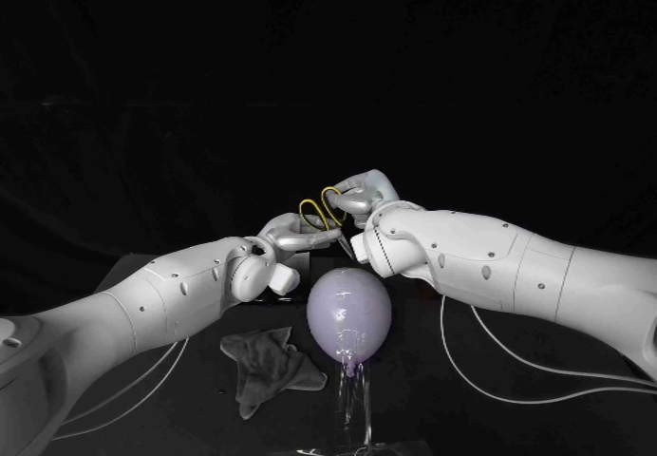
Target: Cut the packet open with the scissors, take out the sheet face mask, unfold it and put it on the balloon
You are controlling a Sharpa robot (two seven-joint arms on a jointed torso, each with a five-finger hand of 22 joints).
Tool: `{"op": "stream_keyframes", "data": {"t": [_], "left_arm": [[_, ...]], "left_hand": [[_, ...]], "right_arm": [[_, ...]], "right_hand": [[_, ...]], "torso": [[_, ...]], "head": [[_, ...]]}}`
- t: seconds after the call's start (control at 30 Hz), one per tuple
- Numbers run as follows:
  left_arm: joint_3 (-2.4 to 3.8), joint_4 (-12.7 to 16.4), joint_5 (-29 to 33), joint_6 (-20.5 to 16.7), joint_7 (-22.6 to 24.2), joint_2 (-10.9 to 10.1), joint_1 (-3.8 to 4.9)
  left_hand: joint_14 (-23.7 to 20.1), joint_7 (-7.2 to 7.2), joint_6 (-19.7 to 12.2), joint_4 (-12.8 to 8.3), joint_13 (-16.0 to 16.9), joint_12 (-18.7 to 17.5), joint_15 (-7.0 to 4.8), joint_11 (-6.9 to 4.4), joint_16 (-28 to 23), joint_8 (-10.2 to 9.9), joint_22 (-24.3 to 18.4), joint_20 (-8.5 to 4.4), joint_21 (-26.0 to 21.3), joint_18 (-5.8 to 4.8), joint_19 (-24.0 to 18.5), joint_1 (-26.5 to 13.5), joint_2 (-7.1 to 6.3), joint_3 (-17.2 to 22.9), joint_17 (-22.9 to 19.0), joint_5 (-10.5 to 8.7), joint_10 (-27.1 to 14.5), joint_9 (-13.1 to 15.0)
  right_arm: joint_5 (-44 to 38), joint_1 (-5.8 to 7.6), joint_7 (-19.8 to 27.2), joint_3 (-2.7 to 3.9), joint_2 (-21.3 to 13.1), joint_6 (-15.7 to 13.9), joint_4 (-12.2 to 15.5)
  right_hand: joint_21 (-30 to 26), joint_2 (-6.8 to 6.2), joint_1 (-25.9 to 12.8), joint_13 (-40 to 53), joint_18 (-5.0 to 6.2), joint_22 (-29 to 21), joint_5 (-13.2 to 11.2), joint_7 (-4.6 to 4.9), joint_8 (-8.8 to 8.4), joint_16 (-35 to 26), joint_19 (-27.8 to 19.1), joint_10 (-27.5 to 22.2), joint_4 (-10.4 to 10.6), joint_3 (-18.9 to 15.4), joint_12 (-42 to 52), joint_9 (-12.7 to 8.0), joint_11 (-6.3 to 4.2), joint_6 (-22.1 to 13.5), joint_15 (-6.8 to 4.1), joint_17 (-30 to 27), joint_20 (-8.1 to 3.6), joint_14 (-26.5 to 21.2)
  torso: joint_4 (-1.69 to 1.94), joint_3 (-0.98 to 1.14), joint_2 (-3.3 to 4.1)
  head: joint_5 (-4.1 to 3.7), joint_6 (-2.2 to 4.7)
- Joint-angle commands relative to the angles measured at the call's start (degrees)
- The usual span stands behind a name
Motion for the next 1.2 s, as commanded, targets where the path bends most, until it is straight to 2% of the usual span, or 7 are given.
{"op": "stream_keyframes", "data": {"t": [0.03, 0.23, 0.4, 0.5, 0.73, 0.97, 1.2], "left_arm": [[0.04, -0.28, 4.14, 1.67, 0.68, 0.62, 0.07], [0.02, -0.61, 7.55, 1.41, 0.45, 1.25, -0.07], [0.02, -0.85, 9.22, 0.92, 0.40, 1.49, -0.12], [0.02, -0.96, 9.56, 0.93, 0.32, 1.52, -0.12], [0.01, -1.20, 8.81, 1.17, 0.11, 1.53, -0.13], [0.01, -1.27, 7.34, 0.97, 0.19, 1.66, -0.12], [0.01, -1.33, 6.87, -0.80, 0.94, 1.77, -0.12]], "left_hand": [[0.29, 0.13, -0.58, 0.00, 0.05, 0.05, -0.31, 0.24, -0.09, -0.36, 0.07, -0.24, -0.18, 0.48, 0.15, 0.40, 0.21, -0.56, 0.13, -0.23, 0.41, -0.12], [3.33, 0.64, 1.97, -0.24, 0.32, 0.71, -0.73, 0.90, 0.65, 0.59, 0.26, -0.65, 0.20, 0.52, 1.52, 1.32, 1.53, -1.15, 0.81, -0.22, 3.25, 0.62], [7.13, 0.65, 4.22, -0.45, 0.53, 1.57, -0.96, 1.10, 1.70, 1.64, 0.56, -0.94, 0.81, 0.56, 3.90, 2.28, 2.74, -0.96, 1.69, -0.22, 5.99, 0.94], [9.11, 0.33, 7.04, -0.45, 0.78, 2.81, -0.92, 1.36, 2.65, 2.83, 0.82, -1.07, 1.40, 0.54, 6.09, 3.29, 3.94, -0.19, 2.06, -0.27, 9.60, 1.25], [14.28, -0.13, 12.70, -0.51, 0.29, 3.44, -1.24, 0.58, 5.04, 4.73, 1.44, -1.44, 3.04, 0.60, 12.15, 6.72, 6.04, 4.28, 3.15, -0.19, 15.92, 1.55], [17.19, -0.47, 16.55, -1.59, 0.20, 2.79, -1.88, -1.04, 5.79, 6.14, 1.45, -1.87, 3.69, 0.61, 14.39, 7.33, 6.00, 10.36, 3.85, -0.21, 21.24, 2.19], [18.74, -0.72, 17.55, -2.25, 0.25, 2.35, -2.09, -1.50, 6.10, 6.88, 1.59, -1.87, 4.26, 0.61, 16.03, 6.09, 6.14, 13.15, 4.27, -0.19, 23.35, 2.99]], "right_arm": [[-0.08, 0.02, 1.42, 0.11, 0.14, 0.08, 0.23], [-0.10, 0.02, 1.72, 0.19, 0.31, 0.11, 0.32], [-0.16, 0.01, 1.92, 0.26, 0.37, 0.16, 0.35], [-0.18, 0.01, 2.03, 0.30, 0.39, 0.20, 0.29], [-0.21, 0.01, 2.23, 0.36, 0.36, 0.22, 0.13], [-0.21, 0.01, 2.42, 0.41, 0.41, 0.24, -0.09], [-0.27, 0.01, 2.47, 0.43, 0.39, 0.51, -0.31]], "right_hand": [[-0.11, 0.77, 0.07, 0.06, 0.99, 0.85, 0.15, -0.37, 0.33, 0.18, -0.16, 2.73, -2.08, 1.75, 0.23, 0.10, -2.50, 0.09, -0.27, -0.03, 0.04, 1.60], [-0.11, 0.77, 0.07, 0.06, 0.99, 0.85, 0.15, -0.37, 0.33, 0.18, -0.16, 2.73, -2.08, 1.75, 0.23, 0.10, -2.50, 0.09, -0.27, -0.03, 0.04, 1.60], [-0.19, 0.78, -0.01, 0.07, 1.02, 0.74, 0.27, -0.36, 0.32, 0.14, -0.25, 2.70, -2.15, 1.79, 0.21, 0.13, -2.49, 0.07, -0.27, -0.13, 0.03, 1.58], [-0.19, 0.78, -0.01, 0.07, 1.02, 0.74, 0.27, -0.36, 0.32, 0.14, -0.25, 2.70, -2.15, 1.79, 0.21, 0.13, -2.49, 0.07, -0.27, -0.13, 0.03, 1.58], [-0.19, 0.78, -0.01, 0.07, 1.02, 0.74, 0.27, -0.36, 0.32, 0.14, -0.25, 2.70, -2.15, 1.79, 0.21, 0.13, -2.49, 0.07, -0.27, -0.13, 0.03, 1.58], [-0.27, 0.79, -0.07, 0.07, 1.05, 0.63, 0.32, -0.35, 0.32, 0.13, -0.34, 2.68, -2.21, 1.81, 0.20, 0.15, -2.48, 0.05, -0.26, -0.16, 0.03, 1.57], [-0.27, 0.79, -0.07, 0.07, 1.05, 0.63, 0.32, -0.35, 0.32, 0.13, -0.34, 2.68, -2.21, 1.81, 0.20, 0.15, -2.48, 0.05, -0.26, -0.16, 0.03, 1.57]], "torso": [[-0.04, -0.01, 0.08], [-0.05, -0.08, 0.12], [0.01, -0.03, 0.03], [0.05, -0.01, 0.01], [-0.02, 0.02, 0.00], [0.00, 0.02, 0.03], [-0.07, 0.02, 0.04]], "head": [[0.14, 0.16], [0.08, 0.05], [0.01, -0.01], [-0.07, -0.08], [-0.04, 0.02], [0.00, 0.07], [0.10, 0.06]]}}
